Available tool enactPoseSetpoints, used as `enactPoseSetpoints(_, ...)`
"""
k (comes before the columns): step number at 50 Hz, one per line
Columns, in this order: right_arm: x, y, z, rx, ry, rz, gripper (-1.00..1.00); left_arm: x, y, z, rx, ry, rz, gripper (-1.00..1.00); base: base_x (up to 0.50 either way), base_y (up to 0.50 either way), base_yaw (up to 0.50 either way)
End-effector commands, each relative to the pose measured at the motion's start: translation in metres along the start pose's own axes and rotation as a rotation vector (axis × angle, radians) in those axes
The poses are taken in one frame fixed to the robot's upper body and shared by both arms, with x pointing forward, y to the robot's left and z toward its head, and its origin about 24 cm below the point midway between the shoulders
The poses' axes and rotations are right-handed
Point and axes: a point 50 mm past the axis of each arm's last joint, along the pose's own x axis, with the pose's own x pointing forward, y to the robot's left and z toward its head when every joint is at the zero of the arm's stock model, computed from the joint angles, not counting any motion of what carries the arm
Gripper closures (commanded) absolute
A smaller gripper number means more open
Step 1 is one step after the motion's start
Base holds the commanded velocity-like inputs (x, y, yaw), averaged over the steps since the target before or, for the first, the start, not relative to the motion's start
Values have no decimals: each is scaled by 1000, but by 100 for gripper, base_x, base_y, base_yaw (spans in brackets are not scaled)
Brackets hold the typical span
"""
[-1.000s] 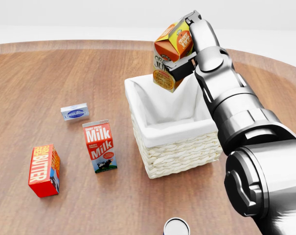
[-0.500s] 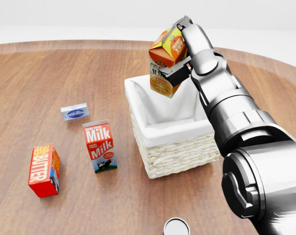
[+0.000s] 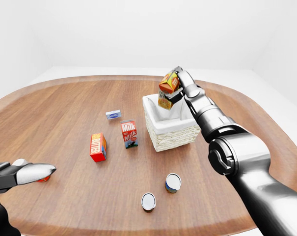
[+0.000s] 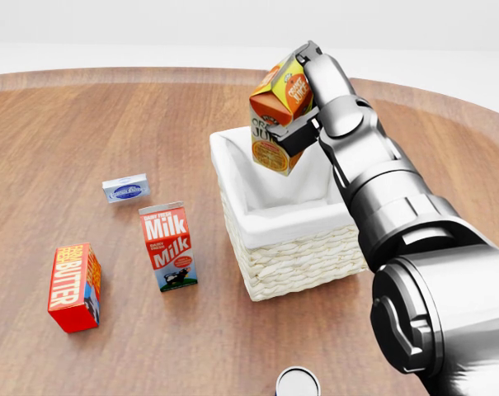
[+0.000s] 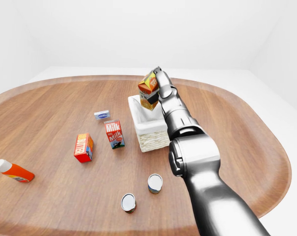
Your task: Pick up the orange juice, and put it in the basket.
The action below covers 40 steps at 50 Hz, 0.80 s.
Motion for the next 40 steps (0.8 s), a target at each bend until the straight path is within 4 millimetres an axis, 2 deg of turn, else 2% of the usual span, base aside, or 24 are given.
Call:
enactPoseSetpoints(1, 0, -4, 1, 28, -7, -61, 100, 0, 0, -3, -1, 12, 0, -100, 0, 0, 0)
enactPoseSetpoints(40, -1, 5, -14, 31, 30, -63, 100, -1, -1, -7, 5, 28, -8, -100, 0, 0, 0)
